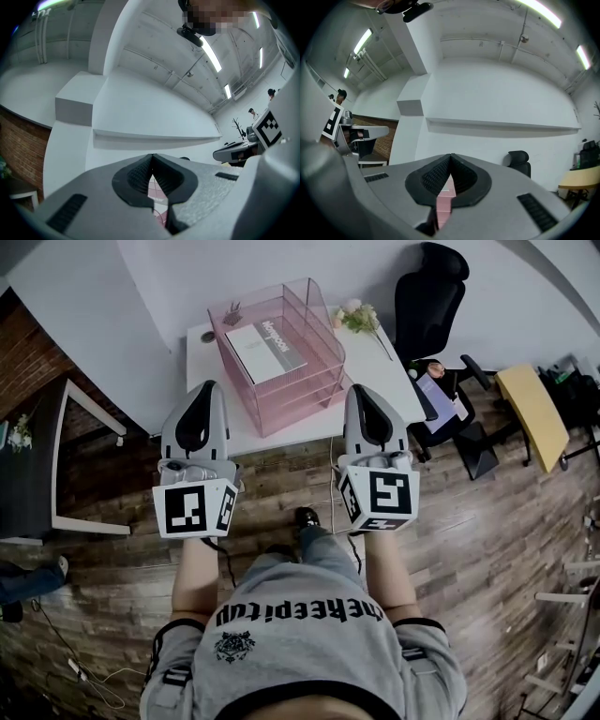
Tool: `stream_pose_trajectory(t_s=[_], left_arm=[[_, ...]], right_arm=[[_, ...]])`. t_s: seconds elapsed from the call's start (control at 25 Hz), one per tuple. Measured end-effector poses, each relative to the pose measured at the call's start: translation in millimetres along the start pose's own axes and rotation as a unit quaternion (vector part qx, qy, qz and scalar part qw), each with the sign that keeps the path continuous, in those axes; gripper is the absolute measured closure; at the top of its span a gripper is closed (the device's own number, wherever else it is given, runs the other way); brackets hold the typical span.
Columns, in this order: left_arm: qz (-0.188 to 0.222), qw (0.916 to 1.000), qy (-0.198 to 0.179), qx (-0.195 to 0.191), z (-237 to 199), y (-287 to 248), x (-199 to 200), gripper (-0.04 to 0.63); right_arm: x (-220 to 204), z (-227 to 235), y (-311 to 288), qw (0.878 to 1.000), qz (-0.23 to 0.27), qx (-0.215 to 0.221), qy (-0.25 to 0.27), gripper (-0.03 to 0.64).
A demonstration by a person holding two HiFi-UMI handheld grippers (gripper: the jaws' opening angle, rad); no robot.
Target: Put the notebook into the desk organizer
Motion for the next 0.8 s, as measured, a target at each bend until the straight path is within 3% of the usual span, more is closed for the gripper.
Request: stream_pose_trajectory(t_s=[0.8], left_arm=[[-0.003,1.0000,0.003,0.002,-2,11,-2,0.591]], right_arm=[[0,-7,9,1.000,-0.002,-0.007,-0.005,0.615]])
Point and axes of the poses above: the fingertips, and each gripper's own axes: y backward along the fingers, z to its right, x out of its top, the point moved 1 cm from there along y, backward along the fingers, and after that the axes turned 6 degrees about z, right-handed, at the moved point
